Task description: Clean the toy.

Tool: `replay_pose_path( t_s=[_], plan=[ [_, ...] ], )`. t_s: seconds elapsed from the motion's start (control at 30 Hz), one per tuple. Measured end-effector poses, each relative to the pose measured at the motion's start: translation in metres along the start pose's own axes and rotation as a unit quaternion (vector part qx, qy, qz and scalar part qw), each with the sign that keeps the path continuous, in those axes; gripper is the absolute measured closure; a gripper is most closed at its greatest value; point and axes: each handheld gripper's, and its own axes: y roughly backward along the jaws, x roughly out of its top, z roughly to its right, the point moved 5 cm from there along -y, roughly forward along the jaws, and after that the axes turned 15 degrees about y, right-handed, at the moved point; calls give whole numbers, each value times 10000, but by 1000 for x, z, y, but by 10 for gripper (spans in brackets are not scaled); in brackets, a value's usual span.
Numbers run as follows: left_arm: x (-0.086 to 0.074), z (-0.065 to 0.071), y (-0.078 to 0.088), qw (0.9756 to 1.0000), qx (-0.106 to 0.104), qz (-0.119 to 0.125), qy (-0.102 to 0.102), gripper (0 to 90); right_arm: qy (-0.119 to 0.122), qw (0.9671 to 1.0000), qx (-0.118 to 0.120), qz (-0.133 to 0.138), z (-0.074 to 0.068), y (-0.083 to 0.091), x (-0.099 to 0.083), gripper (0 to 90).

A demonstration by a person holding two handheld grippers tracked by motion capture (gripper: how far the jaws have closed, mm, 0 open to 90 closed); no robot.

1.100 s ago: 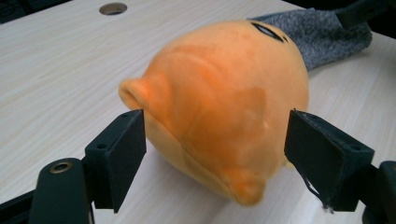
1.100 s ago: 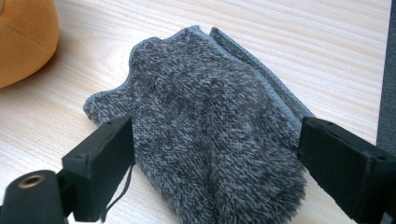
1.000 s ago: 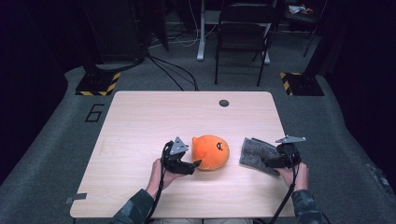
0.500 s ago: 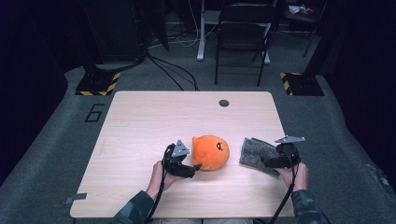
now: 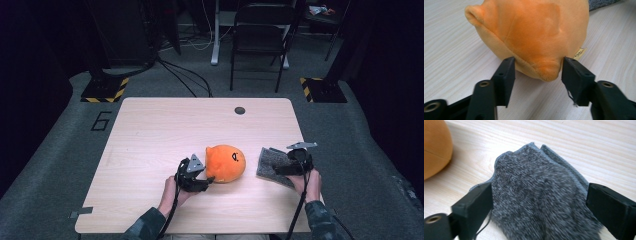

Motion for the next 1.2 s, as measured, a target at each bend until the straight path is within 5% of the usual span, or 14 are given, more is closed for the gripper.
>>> replay_pose_path(
  t_s=[0.27,0.5,0.9,1.2],
  plan=[
    [-2,0,1,9999,-42,81,66,595,-18,9997,-50,-253,4,-23,-4,41],
    [-3,0,1,9999,-96,44,94,637,62,9963,150,-839,2,-43,-12,72],
    [-4,-1,1,10000,-58,15,37,680,-21,9949,147,-993,2,-41,-11,128],
    [-3,-2,1,10000,-47,15,36,697,-187,9963,133,-834,2,-35,-10,463]
  ],
)
